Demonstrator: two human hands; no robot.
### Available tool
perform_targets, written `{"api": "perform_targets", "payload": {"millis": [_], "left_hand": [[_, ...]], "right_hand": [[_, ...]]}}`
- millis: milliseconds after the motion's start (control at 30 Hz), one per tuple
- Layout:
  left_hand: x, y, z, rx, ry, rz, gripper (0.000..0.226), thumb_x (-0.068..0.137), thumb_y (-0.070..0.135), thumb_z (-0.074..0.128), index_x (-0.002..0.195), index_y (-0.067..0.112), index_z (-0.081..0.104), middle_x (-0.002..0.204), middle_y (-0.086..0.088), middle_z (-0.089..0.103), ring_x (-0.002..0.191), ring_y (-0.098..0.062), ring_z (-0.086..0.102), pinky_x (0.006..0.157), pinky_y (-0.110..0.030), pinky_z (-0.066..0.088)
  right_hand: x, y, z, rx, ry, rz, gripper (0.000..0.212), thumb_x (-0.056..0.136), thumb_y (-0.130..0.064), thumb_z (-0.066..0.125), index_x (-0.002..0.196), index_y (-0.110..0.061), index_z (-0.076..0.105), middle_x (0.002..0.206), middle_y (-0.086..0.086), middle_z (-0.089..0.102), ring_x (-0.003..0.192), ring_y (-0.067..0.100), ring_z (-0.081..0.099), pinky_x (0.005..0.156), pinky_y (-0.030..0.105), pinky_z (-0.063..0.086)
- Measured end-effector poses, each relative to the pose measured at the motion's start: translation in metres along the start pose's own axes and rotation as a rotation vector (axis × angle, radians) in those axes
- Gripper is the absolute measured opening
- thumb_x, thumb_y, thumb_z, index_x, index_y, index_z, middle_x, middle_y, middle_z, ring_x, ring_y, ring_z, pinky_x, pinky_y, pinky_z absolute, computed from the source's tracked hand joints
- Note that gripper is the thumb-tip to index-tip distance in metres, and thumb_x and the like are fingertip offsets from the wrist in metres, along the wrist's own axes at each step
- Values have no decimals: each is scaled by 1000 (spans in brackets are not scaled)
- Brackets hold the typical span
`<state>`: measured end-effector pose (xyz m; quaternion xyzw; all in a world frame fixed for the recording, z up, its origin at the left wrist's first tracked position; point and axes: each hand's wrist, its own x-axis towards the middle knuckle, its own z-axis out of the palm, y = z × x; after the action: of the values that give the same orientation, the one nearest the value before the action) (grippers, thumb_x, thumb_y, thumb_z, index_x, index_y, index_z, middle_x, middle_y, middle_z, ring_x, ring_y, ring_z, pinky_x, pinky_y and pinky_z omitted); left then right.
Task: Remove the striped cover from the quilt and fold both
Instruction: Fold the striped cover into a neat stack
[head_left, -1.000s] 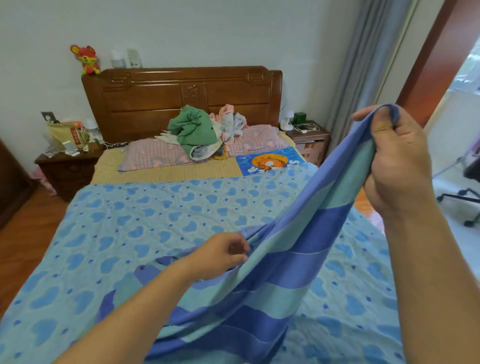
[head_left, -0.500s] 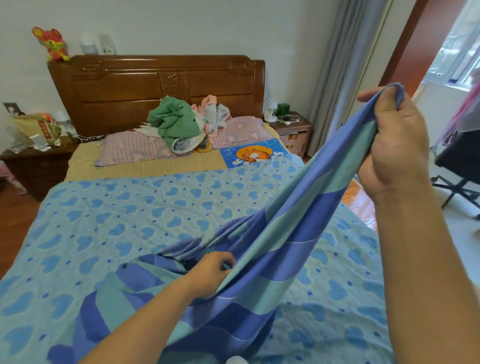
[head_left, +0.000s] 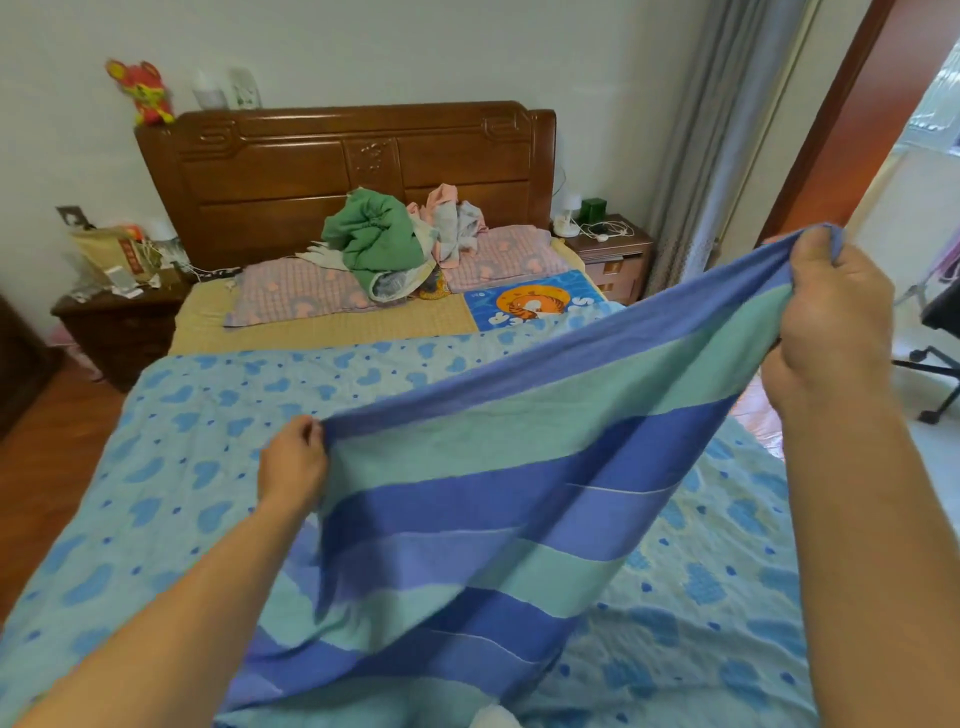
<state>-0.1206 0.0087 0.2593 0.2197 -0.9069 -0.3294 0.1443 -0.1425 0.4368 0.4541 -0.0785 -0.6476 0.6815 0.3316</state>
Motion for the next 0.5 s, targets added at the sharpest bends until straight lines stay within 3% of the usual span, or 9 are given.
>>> {"api": "perform_targets", "payload": {"millis": [67,133,167,233,300,333,400,467,500], "left_hand": [[37,44,-66,-98,241,89,23,104,16,43,94,5,60,99,-21,64,89,-32,57,72,-37,37],[49,94,-135,-219,426,391,22,101,18,43,91,23,63,91,11,65,81,-9,54,74,-29,42],[41,117,-164,-265,491,563,23,101,22,44,90,35,60,86,25,61,77,5,51,73,-17,42],[15,133,-191,-274,543,864,23,106,29,43,96,45,56,87,35,56,79,14,51,70,-4,35],[-4,109,-175,-126,441,1033,19,107,31,42,103,35,59,92,27,59,80,8,55,72,-9,40],[-11,83,-155,-11,343,996,17,106,30,43,104,30,60,93,19,61,79,-1,58,71,-19,45],[-26,15,-107,135,175,735,12,102,26,49,100,23,60,88,2,67,77,-25,63,66,-36,47],[-49,-66,-63,285,15,361,13,101,25,54,94,19,63,87,-14,70,80,-38,65,63,-39,45],[-73,-109,-45,407,-148,168,14,101,27,53,95,19,63,92,-16,71,86,-39,66,66,-40,44]], "right_hand": [[7,23,3,-70,30,78,26,101,-36,46,84,-21,57,90,1,55,87,16,52,80,38,49],[13,45,5,-92,97,132,24,101,-35,45,91,-19,60,88,-2,55,84,15,51,75,35,46],[17,53,6,-96,137,148,25,98,-36,46,86,-20,59,82,-5,53,80,15,48,70,34,42],[20,72,7,-129,198,177,27,91,-41,44,73,-24,55,72,-9,48,74,16,44,65,33,37],[16,91,13,-204,230,173,30,86,-43,41,68,-21,50,70,-7,46,71,16,41,65,35,35],[9,102,19,-248,209,151,30,86,-42,41,69,-20,48,72,-4,47,71,15,40,67,35,34],[-18,130,30,-278,20,76,22,92,-35,43,78,-22,53,80,-2,52,74,12,42,70,34,37],[-60,167,29,-464,-385,54,21,100,-23,47,89,-15,63,86,5,61,81,17,50,77,37,41],[-87,192,19,-678,-690,95,22,102,-19,47,96,-9,66,96,13,66,88,20,55,82,38,42]]}}
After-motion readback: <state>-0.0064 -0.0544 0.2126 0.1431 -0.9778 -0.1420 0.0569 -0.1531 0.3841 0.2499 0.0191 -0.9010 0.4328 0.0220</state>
